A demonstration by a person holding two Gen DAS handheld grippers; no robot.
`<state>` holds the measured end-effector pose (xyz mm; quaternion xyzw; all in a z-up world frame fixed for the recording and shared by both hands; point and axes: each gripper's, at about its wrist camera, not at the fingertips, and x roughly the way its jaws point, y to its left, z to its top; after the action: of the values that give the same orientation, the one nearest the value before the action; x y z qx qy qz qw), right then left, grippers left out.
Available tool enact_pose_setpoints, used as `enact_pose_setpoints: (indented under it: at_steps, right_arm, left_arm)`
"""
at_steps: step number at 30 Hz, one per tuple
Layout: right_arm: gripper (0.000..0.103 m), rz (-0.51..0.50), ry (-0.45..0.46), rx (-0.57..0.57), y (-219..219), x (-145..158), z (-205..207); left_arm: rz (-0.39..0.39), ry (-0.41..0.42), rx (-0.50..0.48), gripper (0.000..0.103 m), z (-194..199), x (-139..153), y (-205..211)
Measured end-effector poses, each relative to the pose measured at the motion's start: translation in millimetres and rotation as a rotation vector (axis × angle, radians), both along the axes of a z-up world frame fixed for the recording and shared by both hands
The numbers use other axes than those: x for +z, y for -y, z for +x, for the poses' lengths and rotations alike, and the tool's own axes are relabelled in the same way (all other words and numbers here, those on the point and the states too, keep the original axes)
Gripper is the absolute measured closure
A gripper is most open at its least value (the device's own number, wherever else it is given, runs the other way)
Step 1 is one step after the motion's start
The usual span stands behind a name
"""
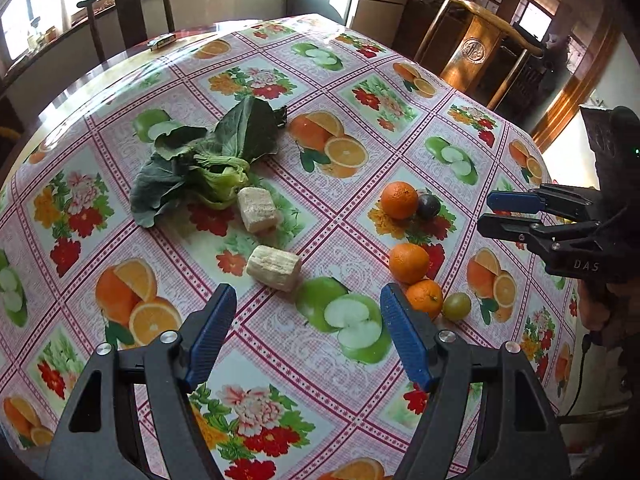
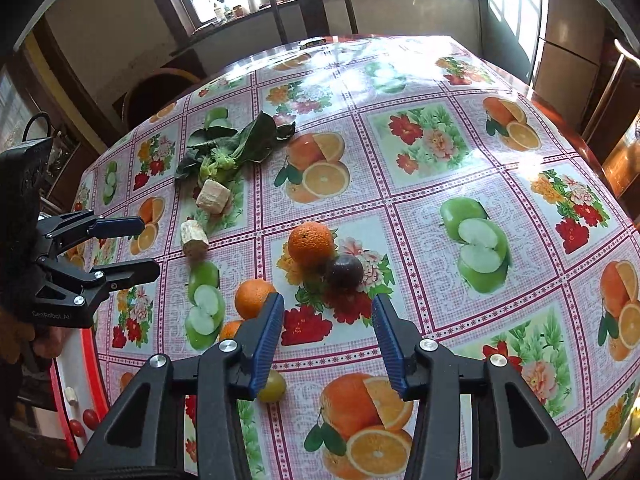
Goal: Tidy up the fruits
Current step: 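Grasp a beige root chunk with the left tool while the right tool grasps the dark plum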
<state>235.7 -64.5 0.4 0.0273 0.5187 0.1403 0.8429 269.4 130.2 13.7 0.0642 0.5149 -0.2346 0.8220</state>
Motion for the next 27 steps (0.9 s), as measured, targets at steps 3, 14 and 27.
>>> enact_pose_setpoints:
  at_steps: [3,14,27]
  right_arm:
    - [0.057,0.003,0.000,-0.014,-2,-10,9]
    - [0.069,-0.017,-0.036,0.028,-6,-45,40]
    - [0.078,0.051,-0.008,-0.055,-9,-18,3]
  left_arm:
    - [0.027,0.005,-0.019,0.029,15,-15,8]
    - [0.036,-0.035,0.018,0.052,36,-49,8]
    - [-0.002,-0.015,-0.027,0.064,10,-33,7]
